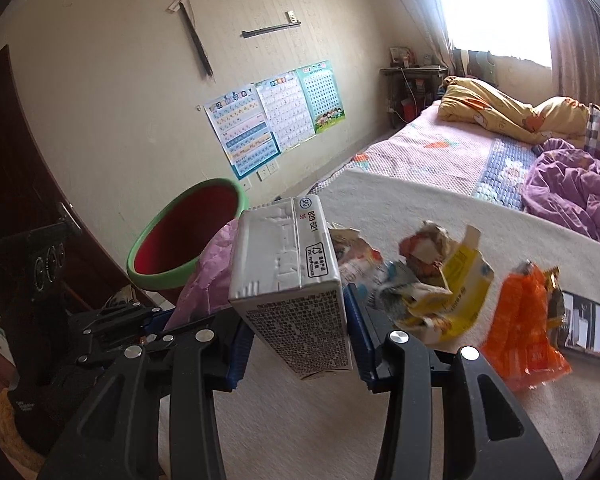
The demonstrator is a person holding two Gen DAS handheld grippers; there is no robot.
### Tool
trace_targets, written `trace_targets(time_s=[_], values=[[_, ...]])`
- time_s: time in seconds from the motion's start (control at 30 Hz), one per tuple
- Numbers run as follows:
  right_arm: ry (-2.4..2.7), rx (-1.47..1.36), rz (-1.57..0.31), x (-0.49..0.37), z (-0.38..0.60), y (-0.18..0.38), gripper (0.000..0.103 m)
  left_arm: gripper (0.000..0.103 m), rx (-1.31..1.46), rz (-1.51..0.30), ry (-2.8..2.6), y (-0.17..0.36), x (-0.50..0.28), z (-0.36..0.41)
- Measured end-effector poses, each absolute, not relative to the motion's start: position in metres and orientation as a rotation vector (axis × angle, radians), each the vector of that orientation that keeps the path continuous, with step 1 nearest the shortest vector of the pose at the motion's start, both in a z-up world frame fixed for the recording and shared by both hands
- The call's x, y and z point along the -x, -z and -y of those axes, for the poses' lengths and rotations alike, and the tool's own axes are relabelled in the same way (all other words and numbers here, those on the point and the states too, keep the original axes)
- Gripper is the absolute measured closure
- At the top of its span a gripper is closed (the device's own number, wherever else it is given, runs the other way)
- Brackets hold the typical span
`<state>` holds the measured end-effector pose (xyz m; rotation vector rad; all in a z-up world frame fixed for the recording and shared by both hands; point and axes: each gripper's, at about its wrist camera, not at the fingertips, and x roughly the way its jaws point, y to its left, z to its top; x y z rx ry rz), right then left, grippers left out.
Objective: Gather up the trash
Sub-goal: 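Carry the pink bag and milk carton over the red bucket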
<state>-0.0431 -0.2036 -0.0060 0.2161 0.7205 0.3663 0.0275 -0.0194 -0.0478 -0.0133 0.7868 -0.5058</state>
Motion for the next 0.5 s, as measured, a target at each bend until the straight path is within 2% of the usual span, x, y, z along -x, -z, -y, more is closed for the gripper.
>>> trace_targets(time_s=[0.5], values=[[-0.361,-0.215,-0.732,0.028,0.167,0.005,0.061,0.081,0.009,-0.769,0.511,0.045,-0.041,-0.008]])
